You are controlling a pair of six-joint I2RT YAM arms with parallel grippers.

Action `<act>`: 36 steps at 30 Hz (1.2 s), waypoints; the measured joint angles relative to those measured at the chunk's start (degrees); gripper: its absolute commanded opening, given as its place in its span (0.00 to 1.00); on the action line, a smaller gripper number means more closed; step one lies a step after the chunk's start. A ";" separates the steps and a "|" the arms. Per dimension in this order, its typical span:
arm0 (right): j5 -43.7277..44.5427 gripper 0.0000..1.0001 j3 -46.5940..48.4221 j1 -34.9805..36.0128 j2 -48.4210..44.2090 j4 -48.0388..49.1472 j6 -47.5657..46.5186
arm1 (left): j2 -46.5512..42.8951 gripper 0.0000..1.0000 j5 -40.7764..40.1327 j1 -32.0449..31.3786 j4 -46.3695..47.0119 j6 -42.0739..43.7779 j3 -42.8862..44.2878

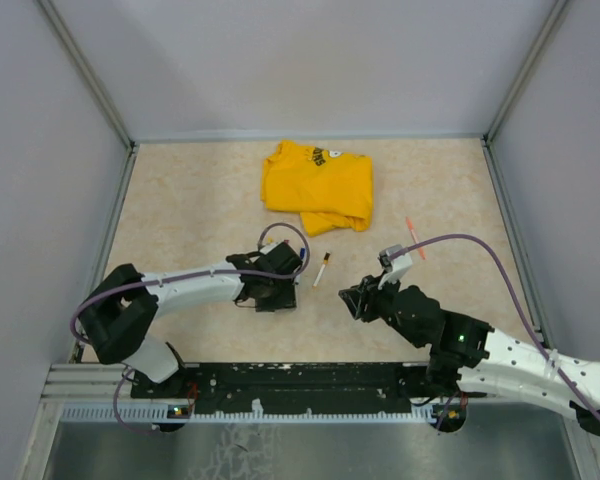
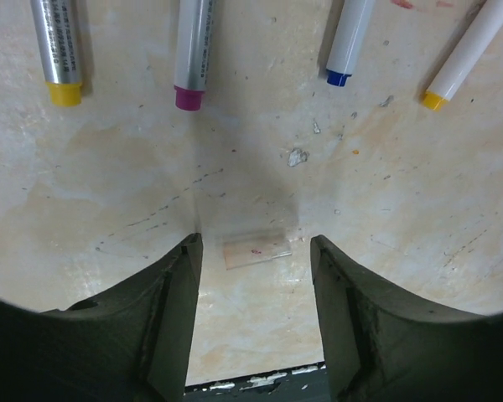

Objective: Insert the pens into the pen caps
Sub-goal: Move the pen cap to the center of the board, then pick up the pen from the center of the board.

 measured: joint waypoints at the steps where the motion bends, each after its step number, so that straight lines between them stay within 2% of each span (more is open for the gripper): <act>1: 0.00 0.37 0.00 -0.02 0.00 0.00 -0.02 | 0.00 0.64 -0.22 0.00 -0.09 0.04 0.17; 5: 0.07 0.37 0.00 -0.02 0.00 0.00 -0.02 | -0.02 0.67 -1.29 0.00 -1.03 1.51 1.14; 22: -0.68 0.39 -1.07 -0.02 1.38 0.59 -0.94 | -5.51 0.67 -3.54 0.00 -2.05 6.19 1.14; 28: -5.95 0.41 -0.50 -0.02 13.57 2.62 -8.63 | -10.95 0.67 -4.70 1.75 -1.49 6.19 -1.03; 36: -9.51 0.41 4.59 -0.17 28.81 3.26 -16.70 | -21.35 0.67 -4.42 10.64 0.44 7.63 -5.35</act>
